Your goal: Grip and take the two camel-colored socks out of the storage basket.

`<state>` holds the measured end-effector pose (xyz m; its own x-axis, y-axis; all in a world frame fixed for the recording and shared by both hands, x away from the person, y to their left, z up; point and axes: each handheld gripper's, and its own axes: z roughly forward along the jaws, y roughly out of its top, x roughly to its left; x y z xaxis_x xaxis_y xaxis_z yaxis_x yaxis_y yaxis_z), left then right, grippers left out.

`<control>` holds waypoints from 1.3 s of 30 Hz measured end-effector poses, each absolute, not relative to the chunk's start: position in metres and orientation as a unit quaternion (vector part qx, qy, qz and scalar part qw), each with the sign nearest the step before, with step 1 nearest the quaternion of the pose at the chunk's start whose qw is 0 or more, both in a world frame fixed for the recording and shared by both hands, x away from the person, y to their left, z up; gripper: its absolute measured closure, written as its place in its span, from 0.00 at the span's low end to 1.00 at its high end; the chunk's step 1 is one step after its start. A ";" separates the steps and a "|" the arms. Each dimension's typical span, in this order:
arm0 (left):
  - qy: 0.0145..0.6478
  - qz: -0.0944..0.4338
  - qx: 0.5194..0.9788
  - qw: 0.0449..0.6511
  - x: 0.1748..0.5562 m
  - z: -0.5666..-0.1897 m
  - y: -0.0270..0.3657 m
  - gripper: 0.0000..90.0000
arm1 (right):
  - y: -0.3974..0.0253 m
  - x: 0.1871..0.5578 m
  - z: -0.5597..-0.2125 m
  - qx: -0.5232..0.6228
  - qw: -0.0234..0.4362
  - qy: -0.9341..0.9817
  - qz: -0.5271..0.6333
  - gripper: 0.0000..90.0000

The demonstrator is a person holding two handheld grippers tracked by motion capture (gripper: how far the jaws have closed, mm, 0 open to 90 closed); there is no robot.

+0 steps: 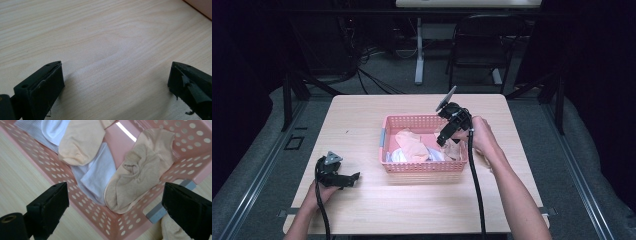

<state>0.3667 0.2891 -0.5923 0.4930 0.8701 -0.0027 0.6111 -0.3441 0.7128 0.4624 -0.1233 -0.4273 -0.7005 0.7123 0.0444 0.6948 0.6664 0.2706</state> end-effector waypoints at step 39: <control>0.465 0.194 0.796 0.335 0.367 -0.592 0.289 0.00 | -0.115 0.485 -0.508 0.436 0.037 0.896 0.075 0.52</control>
